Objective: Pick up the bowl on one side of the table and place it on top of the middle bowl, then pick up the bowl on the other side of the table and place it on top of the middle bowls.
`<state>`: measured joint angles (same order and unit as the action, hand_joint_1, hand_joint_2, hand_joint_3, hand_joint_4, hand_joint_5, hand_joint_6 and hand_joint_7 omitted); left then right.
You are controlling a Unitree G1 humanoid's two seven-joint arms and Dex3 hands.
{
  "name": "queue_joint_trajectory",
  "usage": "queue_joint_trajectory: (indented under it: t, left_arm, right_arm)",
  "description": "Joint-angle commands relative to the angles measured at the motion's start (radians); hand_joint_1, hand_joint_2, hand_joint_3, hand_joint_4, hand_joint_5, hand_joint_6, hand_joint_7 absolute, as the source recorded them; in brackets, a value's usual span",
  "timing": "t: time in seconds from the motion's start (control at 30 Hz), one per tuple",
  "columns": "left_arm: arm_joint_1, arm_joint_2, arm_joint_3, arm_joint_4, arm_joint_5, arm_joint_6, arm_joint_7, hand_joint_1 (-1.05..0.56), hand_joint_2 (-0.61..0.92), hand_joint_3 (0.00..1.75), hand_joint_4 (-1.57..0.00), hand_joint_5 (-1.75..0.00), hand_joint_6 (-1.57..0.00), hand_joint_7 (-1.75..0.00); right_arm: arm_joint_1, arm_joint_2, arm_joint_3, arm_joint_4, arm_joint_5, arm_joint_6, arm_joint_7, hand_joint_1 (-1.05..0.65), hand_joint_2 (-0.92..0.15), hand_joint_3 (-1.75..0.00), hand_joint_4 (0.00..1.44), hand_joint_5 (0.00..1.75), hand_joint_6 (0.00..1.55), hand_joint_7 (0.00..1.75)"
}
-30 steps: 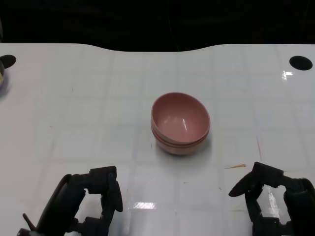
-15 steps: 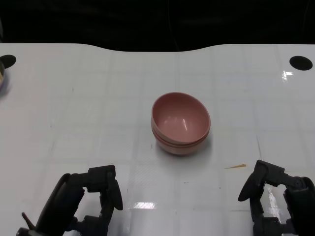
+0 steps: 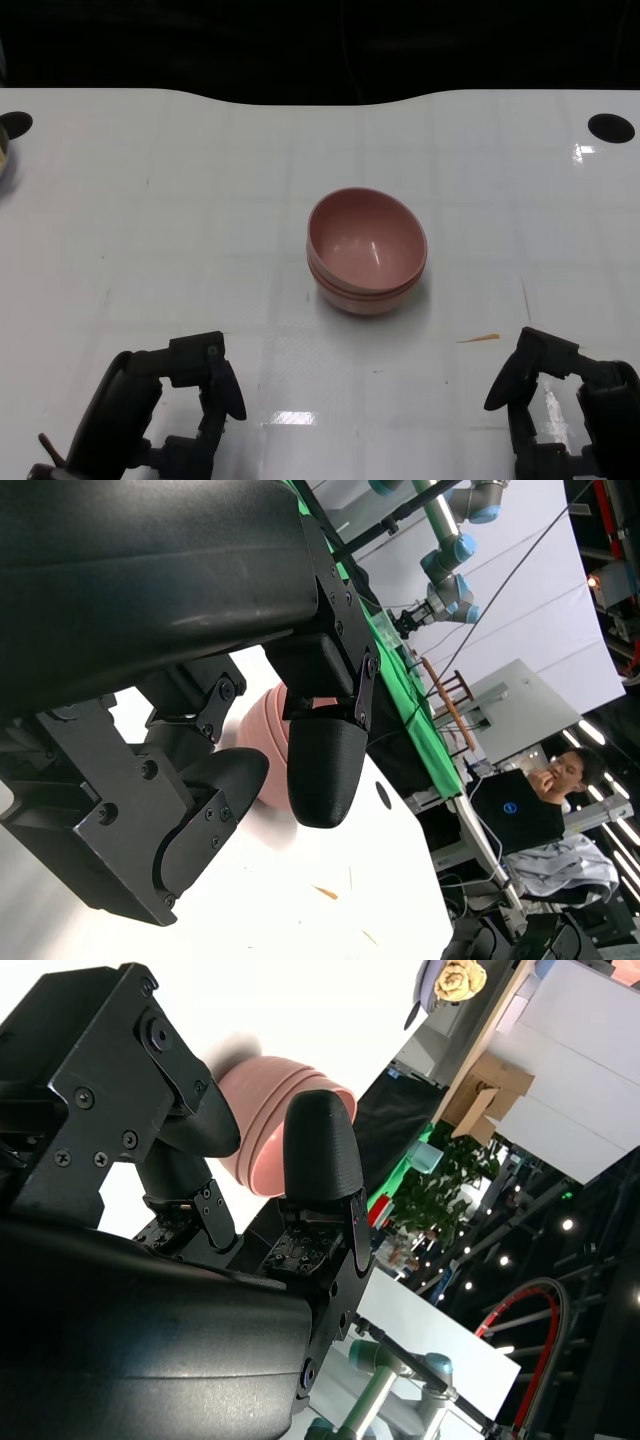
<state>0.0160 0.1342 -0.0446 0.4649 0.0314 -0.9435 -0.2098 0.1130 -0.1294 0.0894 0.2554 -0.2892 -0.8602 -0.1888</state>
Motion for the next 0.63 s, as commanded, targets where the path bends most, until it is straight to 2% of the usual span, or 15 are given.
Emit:
queue_joint_trajectory:
  t: [0.03,0.27,0.63]
  left_arm:
    - [-0.008,0.015,0.002,0.015,-0.005,-0.007,-0.006,0.02,0.21,1.58,-0.94,-1.56,-0.91,-1.39]
    - [-0.006,0.015,0.003,0.021,0.000,-0.005,-0.001,0.02,0.21,1.61,-0.96,-1.56,-0.93,-1.37]
    - [-0.020,0.026,0.006,0.031,0.013,-0.018,0.002,0.03,0.19,1.63,-0.98,-1.53,-0.94,-1.35]
  right_arm:
    - [-0.012,-0.001,-0.016,0.028,0.007,-0.018,-0.003,0.16,-0.13,-1.74,0.82,1.73,0.78,1.50]
    - [-0.006,0.004,-0.019,0.031,0.014,-0.017,0.004,0.15,-0.15,-1.69,0.81,1.74,0.78,1.48]
    - [-0.017,0.003,-0.034,0.034,-0.003,-0.016,-0.004,0.13,-0.15,-1.70,0.84,1.72,0.80,1.45]
